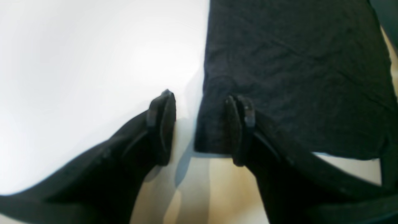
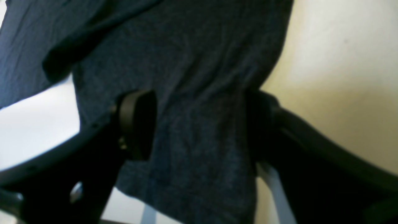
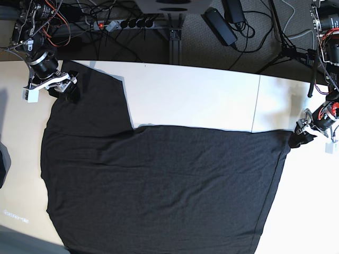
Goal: Fold the T-shirt properly
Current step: 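Lower both grippers and pinch the T-shirt's shoulder corners, then lift the shirt with both grippers and pull it taut to flatten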
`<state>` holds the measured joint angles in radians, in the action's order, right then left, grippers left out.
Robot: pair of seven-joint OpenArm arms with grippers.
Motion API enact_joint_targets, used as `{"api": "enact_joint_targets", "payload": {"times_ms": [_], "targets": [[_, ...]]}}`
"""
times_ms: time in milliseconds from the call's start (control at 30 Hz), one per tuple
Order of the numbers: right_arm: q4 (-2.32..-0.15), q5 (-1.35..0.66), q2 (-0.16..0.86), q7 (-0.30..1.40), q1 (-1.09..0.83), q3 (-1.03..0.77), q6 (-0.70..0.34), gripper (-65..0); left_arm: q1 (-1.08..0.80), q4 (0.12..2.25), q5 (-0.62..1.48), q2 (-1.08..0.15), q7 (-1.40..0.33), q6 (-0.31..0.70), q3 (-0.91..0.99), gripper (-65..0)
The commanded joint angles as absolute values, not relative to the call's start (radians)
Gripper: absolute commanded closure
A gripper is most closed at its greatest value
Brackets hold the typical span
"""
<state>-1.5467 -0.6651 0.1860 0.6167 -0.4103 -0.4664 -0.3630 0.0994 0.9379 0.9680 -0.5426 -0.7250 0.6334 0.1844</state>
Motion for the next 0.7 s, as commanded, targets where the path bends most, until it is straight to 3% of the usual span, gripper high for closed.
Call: {"api": "enact_joint_targets", "payload": {"times_ms": [0, 667], "targets": [[-1.535, -0.625, 0.187, 0.719, -0.427, -0.46, -0.374, -44.5, 0.092, 0.932, 0.91, -0.536, -0.81, 0.626, 0.176, -31.7], [-1.535, -0.625, 0.187, 0.727, -0.427, -0.46, -0.374, -44.4, 0.119, 0.932, 0.894, -0.509, -0.793, 0.626, 0.056, -29.7]]}}
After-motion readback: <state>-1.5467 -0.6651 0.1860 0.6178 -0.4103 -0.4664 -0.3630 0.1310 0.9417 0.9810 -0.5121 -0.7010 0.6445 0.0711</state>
